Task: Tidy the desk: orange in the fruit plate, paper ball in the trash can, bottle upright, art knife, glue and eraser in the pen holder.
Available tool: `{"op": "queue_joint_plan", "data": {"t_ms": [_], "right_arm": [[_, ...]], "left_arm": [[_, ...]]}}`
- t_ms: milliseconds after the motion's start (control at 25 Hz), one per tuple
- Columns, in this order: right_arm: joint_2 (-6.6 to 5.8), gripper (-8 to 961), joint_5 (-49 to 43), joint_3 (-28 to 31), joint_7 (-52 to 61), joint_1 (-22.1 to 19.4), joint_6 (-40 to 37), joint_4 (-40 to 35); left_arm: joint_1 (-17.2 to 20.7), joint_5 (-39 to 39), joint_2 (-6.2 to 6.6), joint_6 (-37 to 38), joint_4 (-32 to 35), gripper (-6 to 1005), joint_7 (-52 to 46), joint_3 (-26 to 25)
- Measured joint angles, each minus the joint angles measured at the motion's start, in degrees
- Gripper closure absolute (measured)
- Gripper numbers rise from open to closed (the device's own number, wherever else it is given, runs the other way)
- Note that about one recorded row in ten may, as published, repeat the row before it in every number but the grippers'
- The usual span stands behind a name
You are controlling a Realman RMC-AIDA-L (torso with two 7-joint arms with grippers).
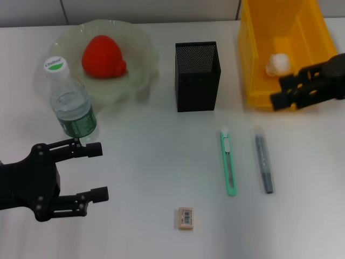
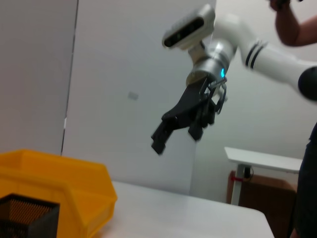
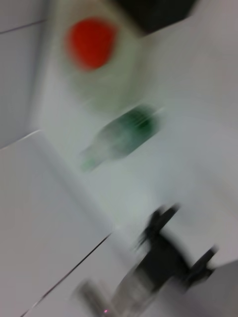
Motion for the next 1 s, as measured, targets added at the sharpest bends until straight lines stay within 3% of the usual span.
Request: {"op": "queue_joint_plan", "data": {"t_ms": [80,120,160,200,240,280,320,360,400,440,480,560,840,1000], "right_arm": [[0.20,131,-7.74,-4.86,6.40,3.54,-0.05,-1.95],[1.24,131,-15.38,-8.91,9.66,6.62,1.26,-1.67],[1.24,131,-15.38,-8.91,9.66,6.62,1.26,-1.67],[2.16,131,-19.64,-10.86,10.65,8.24,2.36,-1.07],[4.35,132,-28.56,-15.59,12.16,11.67,4.81,0.66],[4.35,132,-28.56,-15.59,12.16,11.67,4.81,0.66],[5.16,132,-33.09,-21.00,14.00,13.42,7.92,3.48],[5.16,132,-33.09,-21.00,14.00,13.42,7.92,3.48],[5.19,132,-33.85,-24.19,15.43,13.93,10.08,5.18],[5.12,132,-34.22,-30.96,18.52,14.68,15.73,9.41],[5.12,133,-34.22,-30.96,18.52,14.68,15.73,9.41],[5.21,133,-33.89,-36.75,20.52,15.72,23.33,15.39],[5.39,134,-27.36,-43.65,21.48,17.22,34.88,24.21],[5.40,135,-26.10,-45.90,22.27,18.16,37.75,27.02]], "left_arm": [[-0.08,0.28,-0.06,-0.86,0.02,198,-0.31,-0.04],[-0.12,0.30,-0.09,-1.55,0.06,198,-0.54,-0.09],[-0.12,0.30,-0.09,-1.55,0.06,198,-0.54,-0.09],[-0.12,0.30,-0.09,-1.55,0.06,198,-0.54,-0.09],[-0.45,0.30,-0.26,-2.88,0.03,198,-0.82,-0.08],[-0.64,0.30,-0.30,-3.09,-0.07,198,-0.83,-0.06],[-0.78,0.30,-0.34,-3.31,-0.16,198,-0.83,-0.05],[-0.96,0.32,-0.44,-3.60,-0.29,198,-0.83,-0.04],[-1.10,0.35,-0.52,-3.89,-0.36,198,-0.84,-0.02],[-1.11,0.54,-0.69,-4.16,-0.38,198,-0.85,-0.01],[-1.11,0.54,-0.69,-4.16,-0.38,198,-0.85,-0.01],[-1.03,1.07,-1.13,-5.37,-0.36,198,-0.87,0.03],[-0.71,1.12,-1.47,-6.70,-0.70,198,-0.89,0.25],[-1.20,1.34,-1.56,-7.29,-2.30,198,-0.81,0.63]]}}
